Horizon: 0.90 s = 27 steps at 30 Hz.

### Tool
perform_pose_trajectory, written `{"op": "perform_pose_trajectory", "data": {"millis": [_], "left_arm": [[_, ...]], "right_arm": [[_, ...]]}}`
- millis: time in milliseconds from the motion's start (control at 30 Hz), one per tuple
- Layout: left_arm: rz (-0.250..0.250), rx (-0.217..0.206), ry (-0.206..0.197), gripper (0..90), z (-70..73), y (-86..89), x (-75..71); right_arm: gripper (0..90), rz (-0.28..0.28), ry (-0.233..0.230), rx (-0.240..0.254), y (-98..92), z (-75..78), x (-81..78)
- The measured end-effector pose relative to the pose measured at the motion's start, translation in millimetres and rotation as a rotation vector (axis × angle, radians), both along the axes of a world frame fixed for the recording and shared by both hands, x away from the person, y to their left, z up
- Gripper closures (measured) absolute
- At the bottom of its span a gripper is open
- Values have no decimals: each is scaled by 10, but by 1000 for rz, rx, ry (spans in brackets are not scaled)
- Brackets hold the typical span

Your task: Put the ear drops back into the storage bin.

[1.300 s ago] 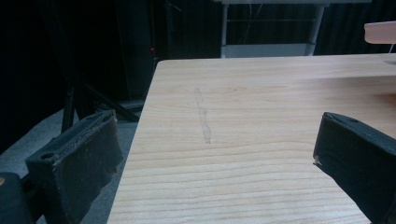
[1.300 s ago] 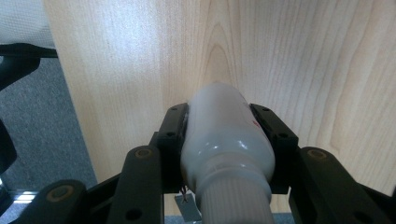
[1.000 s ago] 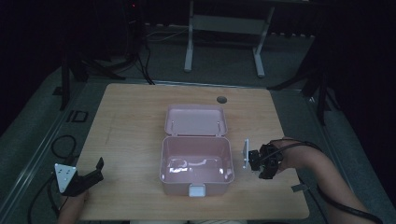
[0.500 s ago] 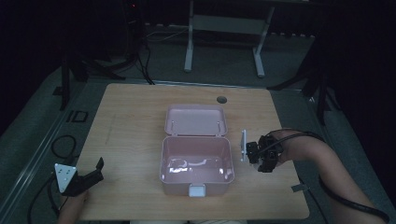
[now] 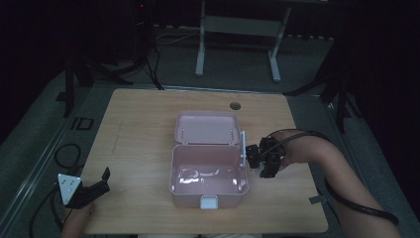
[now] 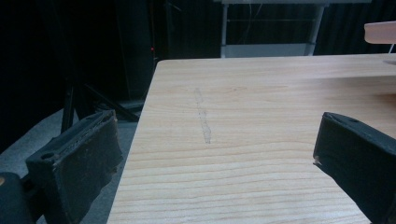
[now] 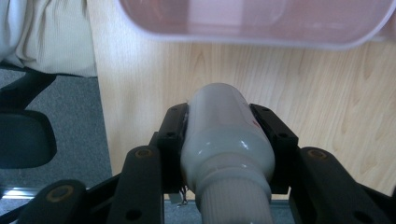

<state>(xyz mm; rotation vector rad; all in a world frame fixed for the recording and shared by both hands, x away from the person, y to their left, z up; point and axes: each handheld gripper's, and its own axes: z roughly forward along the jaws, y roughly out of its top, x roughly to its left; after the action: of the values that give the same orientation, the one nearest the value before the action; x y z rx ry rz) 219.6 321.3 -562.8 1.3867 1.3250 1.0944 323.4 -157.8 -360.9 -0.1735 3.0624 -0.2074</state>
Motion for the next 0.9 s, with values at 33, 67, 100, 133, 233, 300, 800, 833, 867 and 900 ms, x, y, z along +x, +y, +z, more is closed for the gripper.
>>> {"op": "perform_pose_trajectory", "data": {"millis": [33,67,100,133,233,300,800,833,867,900], "left_arm": [[0,0,0,10,0,0,0],[0,0,-1,10,0,0,0],[1,0,0,10,0,1,0],[0,-1,0,10,0,1,0],[0,0,0,10,0,1,0],[-1,-1,0,10,0,1,0],[-1,-1,-1,10,0,4,1],[-1,-1,0,10,0,4,1],[-2,-1,-1,10,0,4,1],[-2,-1,-1,10,0,4,1]], "right_arm": [[595,1,-1,-1,23,2,1],[595,6,-3,-3,54,5,3],[595,12,-3,-4,85,9,6],[595,13,-1,-5,113,12,8],[595,24,0,-6,192,24,13],[595,27,-1,-6,242,34,13],[595,47,18,3,556,-60,63],[595,52,21,2,568,-84,69],[595,51,25,1,579,-109,71],[595,44,25,-3,592,-136,76]]}}
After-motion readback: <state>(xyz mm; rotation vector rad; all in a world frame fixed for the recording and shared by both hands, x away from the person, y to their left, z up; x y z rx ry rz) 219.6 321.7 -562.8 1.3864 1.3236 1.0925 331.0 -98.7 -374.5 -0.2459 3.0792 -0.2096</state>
